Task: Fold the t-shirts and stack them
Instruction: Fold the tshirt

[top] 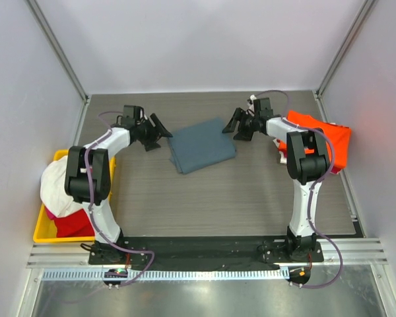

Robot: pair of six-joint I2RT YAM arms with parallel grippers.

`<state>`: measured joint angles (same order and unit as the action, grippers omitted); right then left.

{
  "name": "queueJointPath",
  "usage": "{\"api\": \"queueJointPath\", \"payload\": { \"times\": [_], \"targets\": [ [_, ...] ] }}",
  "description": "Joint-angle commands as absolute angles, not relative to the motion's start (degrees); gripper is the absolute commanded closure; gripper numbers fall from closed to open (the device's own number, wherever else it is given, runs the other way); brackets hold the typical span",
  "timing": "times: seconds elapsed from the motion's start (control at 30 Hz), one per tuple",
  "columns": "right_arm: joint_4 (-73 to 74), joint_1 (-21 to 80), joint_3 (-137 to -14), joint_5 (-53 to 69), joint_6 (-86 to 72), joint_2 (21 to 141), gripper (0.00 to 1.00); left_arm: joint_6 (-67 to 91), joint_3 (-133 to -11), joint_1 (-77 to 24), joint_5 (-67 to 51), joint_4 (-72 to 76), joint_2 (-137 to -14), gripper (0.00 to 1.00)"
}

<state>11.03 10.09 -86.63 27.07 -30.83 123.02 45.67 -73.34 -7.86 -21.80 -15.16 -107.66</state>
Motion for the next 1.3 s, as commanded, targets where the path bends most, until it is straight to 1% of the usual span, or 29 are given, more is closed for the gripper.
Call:
{"api": "queueJointPath", "payload": {
  "times": [0.0,0.07,0.13,0.2,0.23,0.33,0.37,0.43,0.53,0.57,0.6,0.63,0.67,0.7,0.73,0.8,0.9,0.93,1.0,1.03,1.1,1.13,1.2,1.23,1.27],
  "targets": [
    [5.7,10.9,-81.0,29.4,-30.0,117.4,0.31,43.8,-69.4,-8.7,-20.3,-11.9,-102.1,0.27],
    [5.5,11.3,-78.3,29.1,-30.0,115.2,0.35,43.4,-66.8,-9.3,-20.6,-11.6,-101.0,0.29],
    [3.3,11.4,-73.2,28.8,-30.3,113.2,0.37,43.3,-64.4,-10.3,-20.4,-11.4,-99.4,0.29],
    [1.2,11.7,-68.5,29.1,-30.7,110.6,0.41,42.8,-62.6,-11.2,-19.7,-11.1,-98.4,0.30],
    [1.1,11.8,-67.2,29.0,-30.8,109.7,0.43,42.7,-61.3,-12.1,-19.3,-11.1,-97.3,0.30],
    [0.4,12.0,-62.8,29.7,-31.0,107.1,0.58,42.2,-59.0,-13.6,-19.2,-10.5,-95.6,0.31],
    [0.3,12.0,-61.4,29.6,-31.2,106.4,0.64,42.0,-58.5,-14.0,-19.2,-10.1,-95.4,0.31],
    [-2.5,12.3,-57.8,29.5,-31.6,103.4,0.70,41.6,-57.3,-14.6,-19.5,-9.8,-95.0,0.33],
    [-2.8,12.6,-54.1,29.4,-32.3,99.6,0.73,41.5,-55.6,-15.1,-19.9,-9.5,-94.0,0.34],
    [-2.9,12.7,-53.2,29.5,-32.4,98.5,0.72,41.5,-55.1,-15.2,-19.9,-9.5,-93.1,0.35],
    [-2.4,12.8,-51.6,28.5,-32.5,97.7,0.68,41.5,-54.3,-15.4,-19.8,-9.4,-92.6,0.35],
    [-1.5,12.8,-51.0,27.3,-32.6,95.5,0.41,41.5,-54.0,-15.6,-19.8,-9.4,-92.0,0.36],
    [-0.7,12.8,-50.4,26.4,-32.5,94.3,0.29,41.4,-53.6,-15.7,-19.9,-9.4,-90.9,0.36],
    [-0.4,12.8,-49.1,25.4,-32.4,92.8,0.24,41.5,-53.2,-16.3,-20.0,-9.4,-90.3,0.36],
    [0.7,12.8,-48.6,23.3,-31.8,91.4,0.23,41.6,-53.1,-16.6,-20.3,-9.6,-89.7,0.38],
    [4.7,13.2,-49.1,21.0,-30.9,87.9,0.25,41.9,-53.4,-17.9,-20.6,-10.2,-87.9,0.40],
    [11.0,15.3,-52.8,17.4,-28.6,85.8,0.34,43.3,-55.0,-20.6,-19.9,-11.4,-86.2,0.46],
    [11.9,16.1,-53.8,17.3,-28.4,85.6,0.43,44.2,-55.5,-21.4,-19.7,-12.2,-86.1,0.50],
    [13.2,18.7,-56.2,18.0,-29.0,86.1,0.53,45.4,-57.0,-23.5,-18.8,-12.7,-86.3,0.57],
    [13.4,19.9,-57.1,18.9,-29.2,86.8,0.62,46.0,-57.4,-24.2,-18.5,-13.2,-87.1,0.62],
    [14.1,22.4,-60.4,20.8,-30.1,90.2,0.72,47.5,-58.6,-25.6,-18.4,-13.1,-88.5,0.67],
    [14.2,23.2,-61.3,21.4,-30.5,91.5,0.81,48.0,-59.1,-25.9,-18.4,-13.1,-90.2,0.75],
    [13.8,24.7,-63.5,23.7,-32.1,95.3,0.92,49.3,-60.1,-26.5,-19.0,-13.0,-91.8,0.83],
    [13.4,25.0,-64.1,24.6,-32.6,96.8,0.99,49.6,-60.5,-26.6,-19.1,-12.8,-93.4,0.89],
    [12.1,25.2,-64.5,25.5,-33.1,97.9,0.99,50.0,-60.7,-26.5,-19.1,-12.7,-94.2,0.91]
  ]
}}
